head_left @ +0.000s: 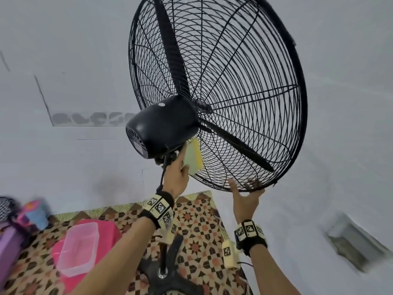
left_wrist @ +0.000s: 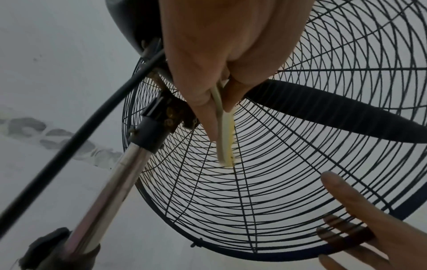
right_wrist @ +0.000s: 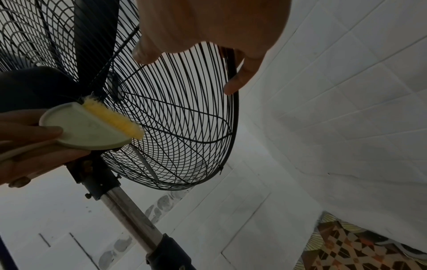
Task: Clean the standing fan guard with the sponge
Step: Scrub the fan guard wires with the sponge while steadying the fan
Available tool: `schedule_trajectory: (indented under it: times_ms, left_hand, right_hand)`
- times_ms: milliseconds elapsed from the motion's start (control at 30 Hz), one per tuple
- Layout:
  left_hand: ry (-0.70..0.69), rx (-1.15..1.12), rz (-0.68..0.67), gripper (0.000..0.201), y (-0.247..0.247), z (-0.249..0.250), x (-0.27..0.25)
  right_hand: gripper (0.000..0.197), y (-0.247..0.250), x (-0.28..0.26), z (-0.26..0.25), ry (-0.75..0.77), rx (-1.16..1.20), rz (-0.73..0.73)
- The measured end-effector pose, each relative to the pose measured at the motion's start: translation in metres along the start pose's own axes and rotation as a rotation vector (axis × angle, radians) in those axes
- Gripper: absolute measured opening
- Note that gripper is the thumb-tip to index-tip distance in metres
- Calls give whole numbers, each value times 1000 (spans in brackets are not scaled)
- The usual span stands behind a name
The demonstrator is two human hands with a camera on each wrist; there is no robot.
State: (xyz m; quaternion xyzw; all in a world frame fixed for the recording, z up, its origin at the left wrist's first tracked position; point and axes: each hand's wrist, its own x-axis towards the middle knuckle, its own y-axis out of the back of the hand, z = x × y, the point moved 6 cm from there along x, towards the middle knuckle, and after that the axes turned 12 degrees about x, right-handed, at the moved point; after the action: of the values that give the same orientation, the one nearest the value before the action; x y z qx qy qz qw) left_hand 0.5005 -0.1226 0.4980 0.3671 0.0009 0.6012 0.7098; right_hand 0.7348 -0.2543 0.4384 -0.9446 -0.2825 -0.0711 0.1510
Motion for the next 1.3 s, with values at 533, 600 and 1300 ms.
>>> schedule_trajectory:
  times_ms: [533, 600, 1300]
  left_hand:
    - [28, -7, -141, 82, -7, -1, -15]
    - [20, -52, -104, 82, 3, 3, -15]
    - [109, -166, 189, 71, -11, 5, -21]
  right_hand:
    - [111, -1, -10, -6, 46, 53, 28]
    - [114, 0, -12, -6, 37, 52, 32]
    - [132, 5, -7, 0, -59, -64, 20]
